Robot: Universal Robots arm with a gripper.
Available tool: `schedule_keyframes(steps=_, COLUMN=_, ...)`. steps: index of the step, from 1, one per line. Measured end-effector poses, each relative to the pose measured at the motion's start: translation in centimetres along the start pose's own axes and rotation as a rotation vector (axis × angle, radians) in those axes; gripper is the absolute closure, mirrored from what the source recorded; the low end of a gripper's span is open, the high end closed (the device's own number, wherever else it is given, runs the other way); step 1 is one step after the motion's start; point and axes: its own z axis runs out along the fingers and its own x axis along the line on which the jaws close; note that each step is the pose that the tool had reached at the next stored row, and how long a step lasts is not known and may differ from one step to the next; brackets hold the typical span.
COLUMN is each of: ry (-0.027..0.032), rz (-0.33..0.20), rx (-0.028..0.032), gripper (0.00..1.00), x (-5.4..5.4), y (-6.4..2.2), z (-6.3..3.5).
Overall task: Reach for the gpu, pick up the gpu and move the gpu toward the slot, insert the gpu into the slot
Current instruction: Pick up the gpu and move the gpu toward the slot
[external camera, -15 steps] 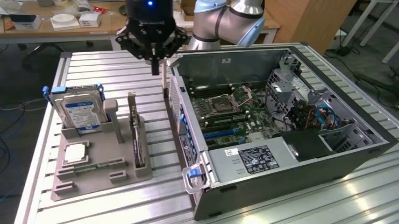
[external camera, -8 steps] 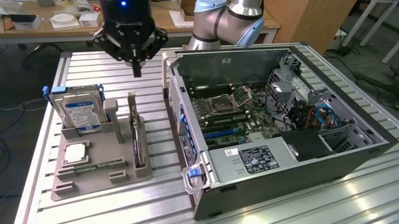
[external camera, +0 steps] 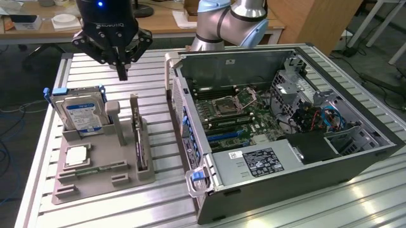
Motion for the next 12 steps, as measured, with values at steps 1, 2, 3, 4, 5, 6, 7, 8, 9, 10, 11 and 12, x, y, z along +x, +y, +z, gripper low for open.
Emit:
schedule_keyframes(steps=1, ry=0.0000, rz=0.000, rx=0.0000, gripper=0.90, x=0.00, y=0.00, z=0.00)
schedule_keyframes(steps=2, ry=0.0000, rz=0.000, rx=0.0000, gripper=0.90, x=0.00, y=0.00, z=0.00)
schedule_keyframes(steps=3, ry=0.0000, rz=0.000, rx=0.0000, gripper=0.90, x=0.00, y=0.00, z=0.00)
schedule_keyframes(steps=4, ry=0.0001, rz=0.000, rx=0.0000, gripper=0.90, x=0.00, y=0.00, z=0.00)
schedule_keyframes(steps=5, ry=0.0001, rz=0.000, rx=0.0001, gripper=0.90, x=0.00, y=0.00, z=0.00)
schedule_keyframes(steps=6, ry=0.0000, rz=0.000, rx=0.0000, gripper=0.90, x=0.00, y=0.00, z=0.00)
schedule_keyframes(steps=7, ry=0.0001, rz=0.000, rx=0.0001, gripper=0.89, x=0.00, y=0.00, z=0.00)
schedule_keyframes(steps=8, ry=0.0001, rz=0.000, rx=0.0001, gripper=0.83, x=0.00, y=0.00, z=0.00)
schedule_keyframes(steps=9, ry=0.0000, rz=0.000, rx=0.0001, gripper=0.77, x=0.00, y=0.00, z=0.00)
schedule_keyframes(steps=10, ry=0.0001, rz=0.000, rx=0.0000, gripper=0.77, x=0.00, y=0.00, z=0.00)
schedule_keyframes(steps=11, ry=0.0001, rz=0.000, rx=0.0001, gripper=0.71, x=0.00, y=0.00, z=0.00)
schedule_keyframes(steps=12, ry=0.0001, rz=0.000, rx=0.0001, gripper=0.65, x=0.00, y=0.00, z=0.00)
